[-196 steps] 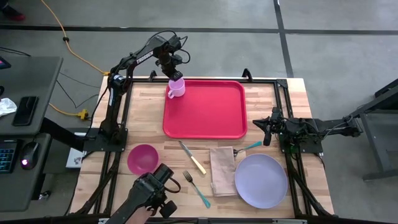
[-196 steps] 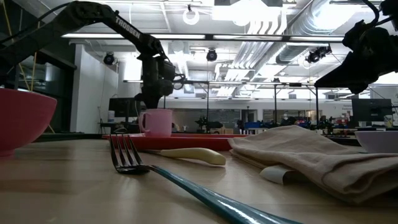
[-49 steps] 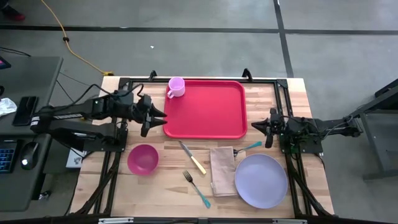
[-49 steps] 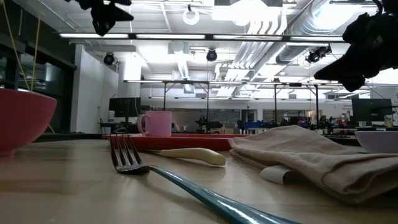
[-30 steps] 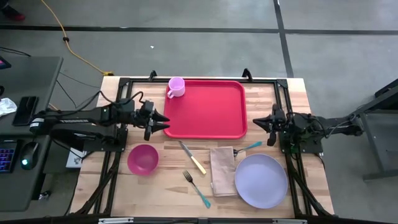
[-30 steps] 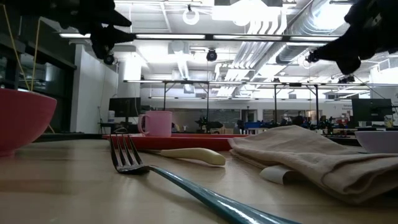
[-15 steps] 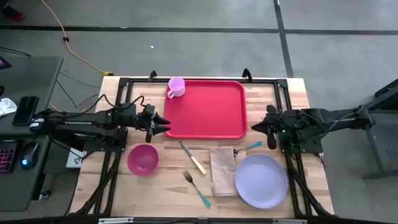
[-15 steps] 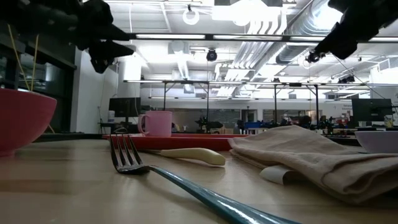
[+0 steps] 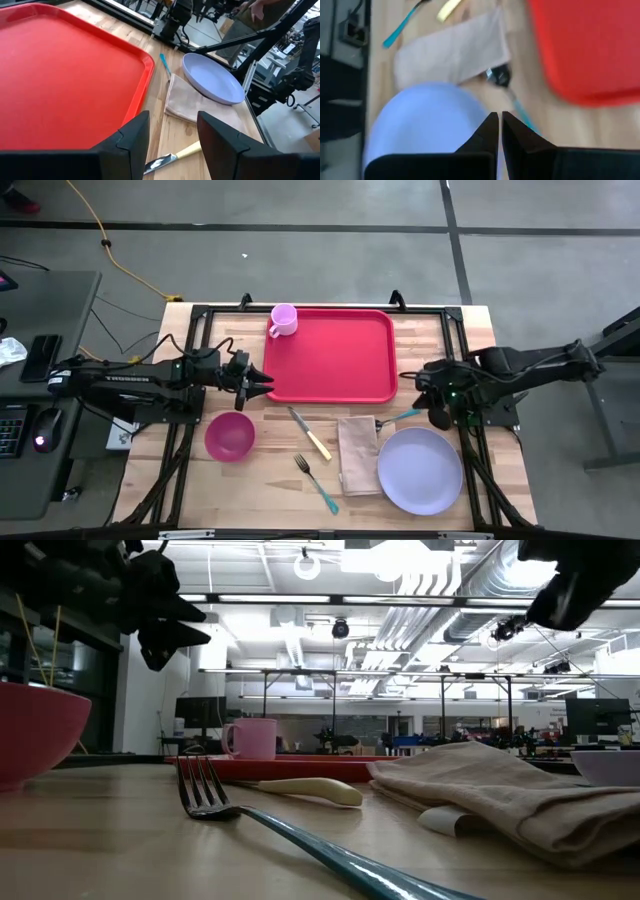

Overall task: Set up tray
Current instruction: Put the light blue plate on the bottom left of the orange serving tray

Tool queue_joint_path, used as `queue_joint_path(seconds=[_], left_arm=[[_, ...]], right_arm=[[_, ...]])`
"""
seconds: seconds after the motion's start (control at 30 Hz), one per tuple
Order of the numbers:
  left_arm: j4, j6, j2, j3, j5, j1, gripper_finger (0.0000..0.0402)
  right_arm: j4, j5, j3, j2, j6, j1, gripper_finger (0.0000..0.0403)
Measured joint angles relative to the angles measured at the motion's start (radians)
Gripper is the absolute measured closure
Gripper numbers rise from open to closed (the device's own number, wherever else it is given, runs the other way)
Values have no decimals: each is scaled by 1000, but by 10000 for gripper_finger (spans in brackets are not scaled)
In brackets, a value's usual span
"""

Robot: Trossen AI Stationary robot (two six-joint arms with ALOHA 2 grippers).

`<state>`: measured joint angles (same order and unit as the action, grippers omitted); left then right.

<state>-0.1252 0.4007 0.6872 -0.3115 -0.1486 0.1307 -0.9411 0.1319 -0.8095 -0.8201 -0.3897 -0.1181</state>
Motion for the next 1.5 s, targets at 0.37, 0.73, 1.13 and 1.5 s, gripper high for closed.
queue_joint_path(seconds=[0.37, 0.73, 1.13, 1.5], left_arm=[[20, -2, 0, 0, -1, 0, 208], [20, -2, 0, 0, -1, 0, 208], [14, 1, 0, 0, -34, 0, 208], [14, 16, 0, 0, -34, 0, 208]], right_arm=[[-174, 159, -5, -66, -199, 0, 402], [-260, 167, 16, -103, -397, 0, 400], [-189, 226, 163, -104, -417, 0, 311], [-39, 242, 243, -103, -390, -34, 288]])
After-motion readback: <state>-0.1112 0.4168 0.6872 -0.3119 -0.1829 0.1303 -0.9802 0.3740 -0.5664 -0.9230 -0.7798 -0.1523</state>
